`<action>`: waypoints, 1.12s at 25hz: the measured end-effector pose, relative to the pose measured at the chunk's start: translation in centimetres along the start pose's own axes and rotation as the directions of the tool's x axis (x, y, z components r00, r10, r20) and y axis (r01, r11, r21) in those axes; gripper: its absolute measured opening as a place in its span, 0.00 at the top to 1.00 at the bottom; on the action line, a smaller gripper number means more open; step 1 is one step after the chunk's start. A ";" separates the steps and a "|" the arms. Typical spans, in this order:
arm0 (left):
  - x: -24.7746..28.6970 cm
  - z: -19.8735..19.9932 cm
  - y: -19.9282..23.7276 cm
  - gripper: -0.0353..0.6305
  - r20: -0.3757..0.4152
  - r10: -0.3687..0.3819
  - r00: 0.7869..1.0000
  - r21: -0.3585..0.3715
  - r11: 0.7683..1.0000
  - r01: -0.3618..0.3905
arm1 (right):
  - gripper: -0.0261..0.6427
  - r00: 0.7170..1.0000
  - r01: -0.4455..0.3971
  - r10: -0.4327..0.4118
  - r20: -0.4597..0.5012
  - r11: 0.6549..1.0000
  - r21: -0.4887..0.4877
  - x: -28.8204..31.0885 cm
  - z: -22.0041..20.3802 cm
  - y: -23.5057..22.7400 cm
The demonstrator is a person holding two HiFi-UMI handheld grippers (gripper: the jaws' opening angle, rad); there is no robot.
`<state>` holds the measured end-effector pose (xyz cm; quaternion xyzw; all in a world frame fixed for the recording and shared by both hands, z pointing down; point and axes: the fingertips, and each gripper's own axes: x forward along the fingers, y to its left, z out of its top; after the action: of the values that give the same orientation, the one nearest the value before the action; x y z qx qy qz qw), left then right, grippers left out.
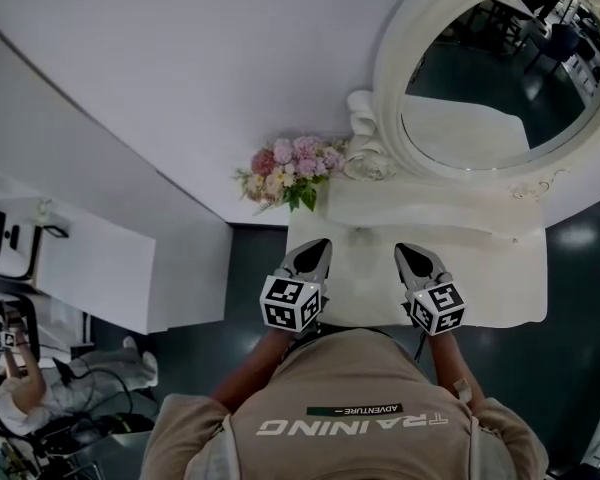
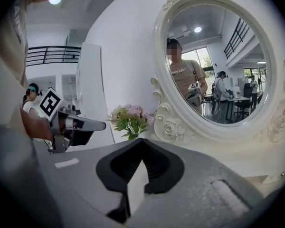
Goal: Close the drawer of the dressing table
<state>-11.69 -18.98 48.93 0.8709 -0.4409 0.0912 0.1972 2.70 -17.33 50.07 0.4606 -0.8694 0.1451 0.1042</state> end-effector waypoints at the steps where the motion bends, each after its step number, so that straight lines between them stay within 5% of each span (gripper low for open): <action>1: -0.1 0.5 -0.1 0.92 0.006 -0.001 1.000 0.007 1.000 0.001 | 0.96 1.000 -0.003 0.003 0.011 1.000 -0.003 -0.2 0.7 0.1; 11: -1.8 5.9 -0.4 0.92 0.112 0.000 0.994 0.056 0.998 -0.006 | 0.96 0.990 -0.017 0.025 0.136 0.998 -0.058 -1.6 7.1 1.1; 16: -2.1 8.8 -0.7 0.92 0.174 -0.022 0.984 0.019 1.000 0.019 | 0.96 0.976 -0.004 0.024 0.216 0.996 -0.093 -2.2 10.3 1.5; 28: -2.0 13.5 -2.4 0.92 0.227 -0.039 0.973 0.228 0.974 -0.014 | 0.96 0.954 0.029 0.002 0.301 0.995 -0.099 -3.7 13.4 1.3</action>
<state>-11.12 -21.98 35.38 0.8953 -0.4417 0.0383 0.0440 3.01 -18.45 36.14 0.4773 -0.8783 0.0280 -0.0047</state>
